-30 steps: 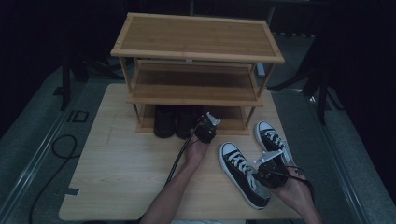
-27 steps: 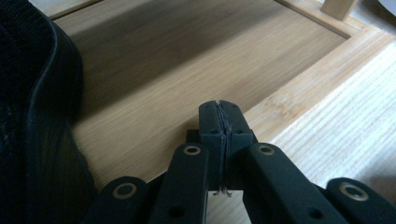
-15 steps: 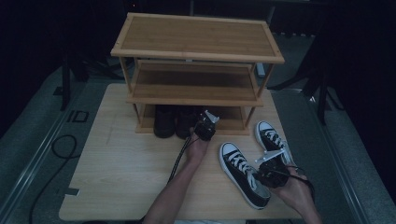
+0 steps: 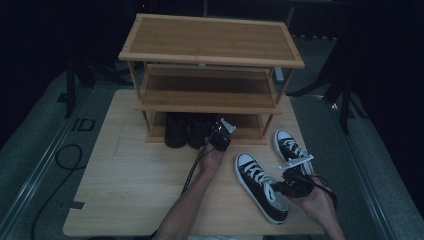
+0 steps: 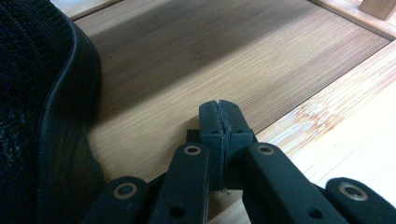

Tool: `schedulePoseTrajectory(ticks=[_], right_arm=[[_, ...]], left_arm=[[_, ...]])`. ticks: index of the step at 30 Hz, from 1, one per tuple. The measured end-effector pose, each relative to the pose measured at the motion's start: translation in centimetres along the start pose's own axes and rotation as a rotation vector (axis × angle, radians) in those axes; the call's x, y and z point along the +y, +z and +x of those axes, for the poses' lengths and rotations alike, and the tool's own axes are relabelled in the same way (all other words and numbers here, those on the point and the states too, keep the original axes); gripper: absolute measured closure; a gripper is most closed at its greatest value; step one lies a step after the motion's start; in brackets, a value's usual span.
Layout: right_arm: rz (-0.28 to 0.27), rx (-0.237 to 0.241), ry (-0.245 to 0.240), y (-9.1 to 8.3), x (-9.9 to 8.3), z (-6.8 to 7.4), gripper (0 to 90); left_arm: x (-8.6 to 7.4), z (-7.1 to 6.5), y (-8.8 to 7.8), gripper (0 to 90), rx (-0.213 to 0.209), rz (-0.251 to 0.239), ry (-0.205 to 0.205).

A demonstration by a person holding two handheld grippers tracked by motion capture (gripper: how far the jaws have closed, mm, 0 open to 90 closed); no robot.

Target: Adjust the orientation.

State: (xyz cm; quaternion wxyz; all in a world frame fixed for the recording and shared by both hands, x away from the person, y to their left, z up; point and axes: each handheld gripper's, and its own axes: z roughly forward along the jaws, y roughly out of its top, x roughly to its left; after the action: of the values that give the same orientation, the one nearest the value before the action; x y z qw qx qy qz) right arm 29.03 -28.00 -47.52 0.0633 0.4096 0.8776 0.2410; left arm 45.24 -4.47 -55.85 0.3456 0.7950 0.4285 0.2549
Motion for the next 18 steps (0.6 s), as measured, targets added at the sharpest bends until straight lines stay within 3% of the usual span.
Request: schedulePoseTrajectory(ticks=[18], right_arm=[[-0.067,0.022,0.026,-3.0,1.1,-1.2,89.3]], left_arm=[[0.0,0.0,0.0,89.7,0.002,0.004,0.014]])
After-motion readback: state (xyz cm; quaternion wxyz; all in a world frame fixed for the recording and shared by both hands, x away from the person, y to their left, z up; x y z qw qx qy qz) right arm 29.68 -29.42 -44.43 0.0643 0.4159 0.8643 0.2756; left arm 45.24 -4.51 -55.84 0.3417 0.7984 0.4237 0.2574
